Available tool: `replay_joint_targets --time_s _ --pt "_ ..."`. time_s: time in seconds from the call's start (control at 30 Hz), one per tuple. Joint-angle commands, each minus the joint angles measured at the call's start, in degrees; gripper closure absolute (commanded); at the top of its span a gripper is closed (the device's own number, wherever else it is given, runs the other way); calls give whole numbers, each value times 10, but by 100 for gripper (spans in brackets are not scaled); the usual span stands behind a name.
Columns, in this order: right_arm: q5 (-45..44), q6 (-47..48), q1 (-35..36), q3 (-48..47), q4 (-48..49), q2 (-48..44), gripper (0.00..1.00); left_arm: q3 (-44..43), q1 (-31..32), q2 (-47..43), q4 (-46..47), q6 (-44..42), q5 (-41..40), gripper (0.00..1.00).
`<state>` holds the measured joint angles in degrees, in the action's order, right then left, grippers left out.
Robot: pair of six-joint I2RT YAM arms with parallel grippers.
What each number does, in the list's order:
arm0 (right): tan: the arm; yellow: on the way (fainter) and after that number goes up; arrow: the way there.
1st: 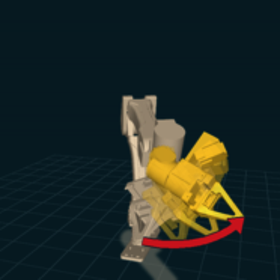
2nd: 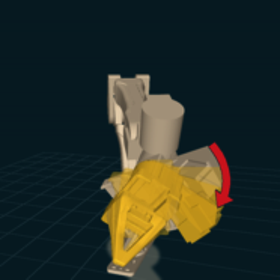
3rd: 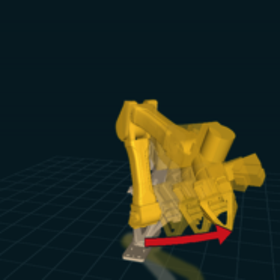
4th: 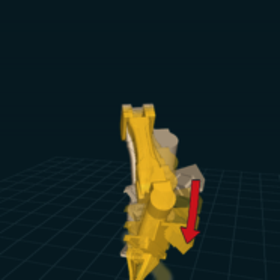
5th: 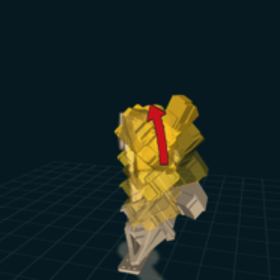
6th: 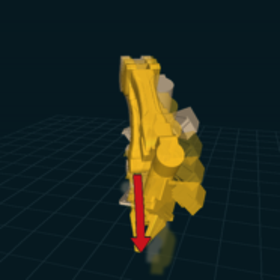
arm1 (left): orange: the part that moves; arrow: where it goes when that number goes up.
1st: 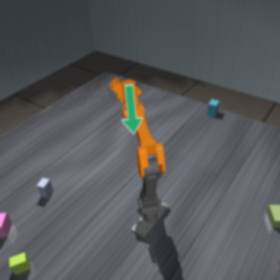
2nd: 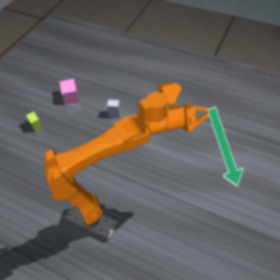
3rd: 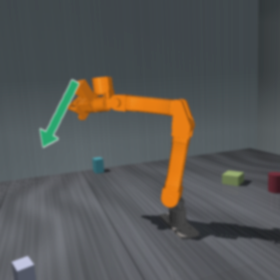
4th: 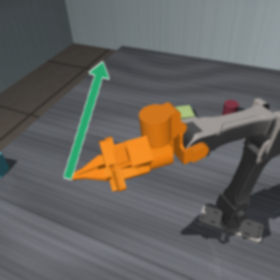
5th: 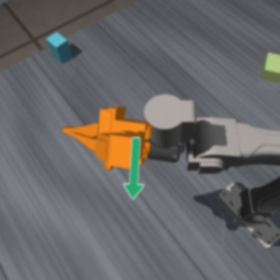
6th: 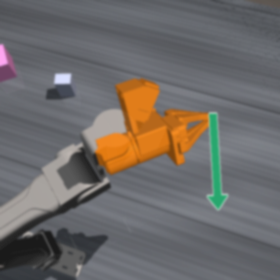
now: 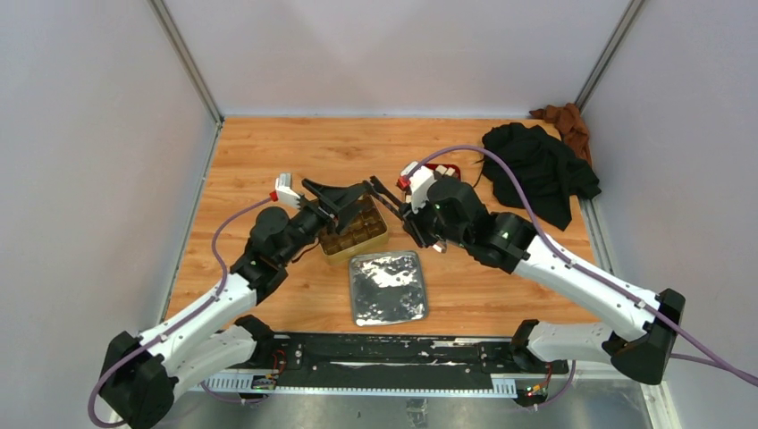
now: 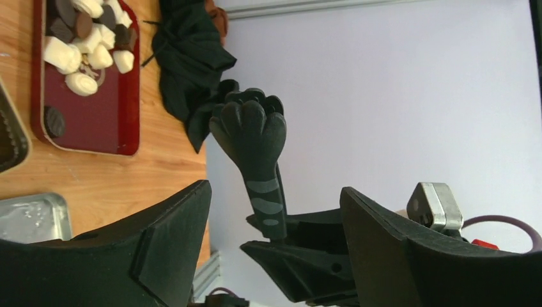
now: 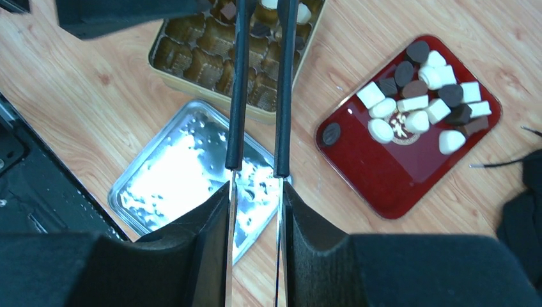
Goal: Pack the chocolate
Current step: Adjust the clamp, then pick up the fake chocolate from the plate.
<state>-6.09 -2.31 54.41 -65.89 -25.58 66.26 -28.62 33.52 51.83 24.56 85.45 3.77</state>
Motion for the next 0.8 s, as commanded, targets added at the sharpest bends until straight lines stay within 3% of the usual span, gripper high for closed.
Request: replay_joint_targets --time_s 0.0,0.23,0.53,0.77 --pt "-34 -10 -5 -35 -94 -3 65 -36 1 -42 -99 -119 -37 20" --pt "-36 -36 -53 -61 -180 9 64 -118 1 -121 -293 -315 -150 16" --pt "-13 -42 -125 -59 -227 29 64 -202 1 -192 -440 -530 -266 8" --pt "20 -37 -191 -57 -238 60 64 -261 1 -210 -503 -697 -316 2"
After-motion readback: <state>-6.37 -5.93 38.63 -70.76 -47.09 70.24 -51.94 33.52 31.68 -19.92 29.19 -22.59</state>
